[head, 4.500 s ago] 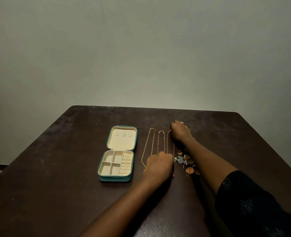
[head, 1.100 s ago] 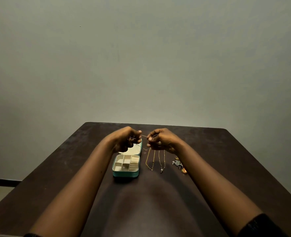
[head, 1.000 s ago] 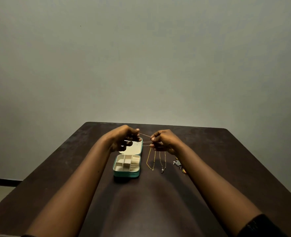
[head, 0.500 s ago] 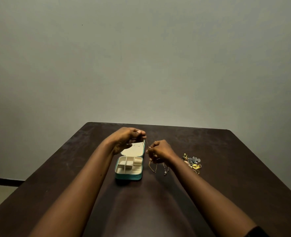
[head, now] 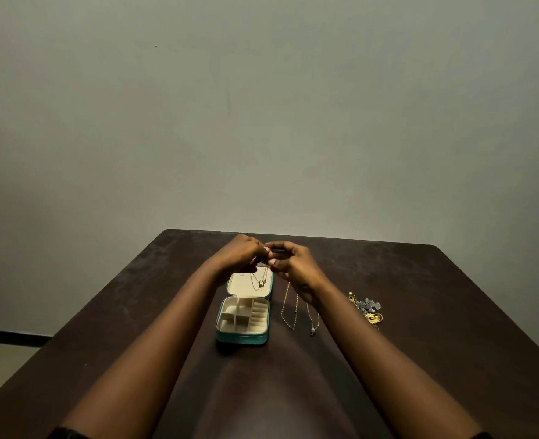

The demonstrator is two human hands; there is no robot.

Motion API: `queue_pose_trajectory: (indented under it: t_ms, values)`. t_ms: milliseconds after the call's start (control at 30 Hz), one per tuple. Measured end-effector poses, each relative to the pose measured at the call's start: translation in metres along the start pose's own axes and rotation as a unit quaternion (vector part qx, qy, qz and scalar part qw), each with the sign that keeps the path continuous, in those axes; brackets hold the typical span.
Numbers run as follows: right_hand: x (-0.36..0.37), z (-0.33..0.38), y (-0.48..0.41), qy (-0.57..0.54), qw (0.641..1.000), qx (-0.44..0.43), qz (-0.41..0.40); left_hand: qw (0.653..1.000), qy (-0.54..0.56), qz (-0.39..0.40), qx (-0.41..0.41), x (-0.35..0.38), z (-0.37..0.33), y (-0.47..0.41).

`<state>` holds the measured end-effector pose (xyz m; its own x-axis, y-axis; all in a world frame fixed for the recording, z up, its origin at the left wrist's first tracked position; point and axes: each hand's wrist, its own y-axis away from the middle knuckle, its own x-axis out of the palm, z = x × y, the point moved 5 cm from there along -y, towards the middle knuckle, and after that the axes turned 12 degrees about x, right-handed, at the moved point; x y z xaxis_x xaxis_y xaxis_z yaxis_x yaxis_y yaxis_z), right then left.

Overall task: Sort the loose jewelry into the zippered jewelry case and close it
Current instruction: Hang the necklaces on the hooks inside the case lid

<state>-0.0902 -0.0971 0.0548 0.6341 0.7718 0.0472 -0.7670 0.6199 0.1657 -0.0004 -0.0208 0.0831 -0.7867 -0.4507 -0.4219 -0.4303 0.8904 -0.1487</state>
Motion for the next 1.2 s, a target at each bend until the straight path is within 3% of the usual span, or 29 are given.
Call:
queue_pose_trajectory:
  t_ms: [267,500,633,900,1033,1200]
  values:
    - [0.011,-0.004,-0.012,-0.026,0.999,0.037,-0.012,0.998,-0.053,-0.004,-0.017,-0.020,0.013,-0.009]
    - [0.008,-0.012,-0.024,-0.035,0.995,0.073,-0.055,0.993,-0.063,0.044,-0.093,-0.030,0.040,-0.006]
    - [0.007,-0.016,-0.029,-0.041,0.994,0.083,-0.053,0.996,-0.050,0.031,-0.064,-0.037,0.048,-0.007]
    - [0.017,-0.021,-0.032,0.071,0.994,0.071,0.044,1.000,-0.012,0.018,0.010,-0.035,0.041,-0.014]
    - [0.022,-0.019,-0.032,0.031,0.998,0.020,0.050,0.999,-0.014,0.030,0.005,-0.031,0.043,-0.016]
    - [0.025,-0.021,-0.035,-0.053,0.998,0.039,0.027,1.000,-0.018,0.007,-0.003,-0.035,0.052,-0.019]
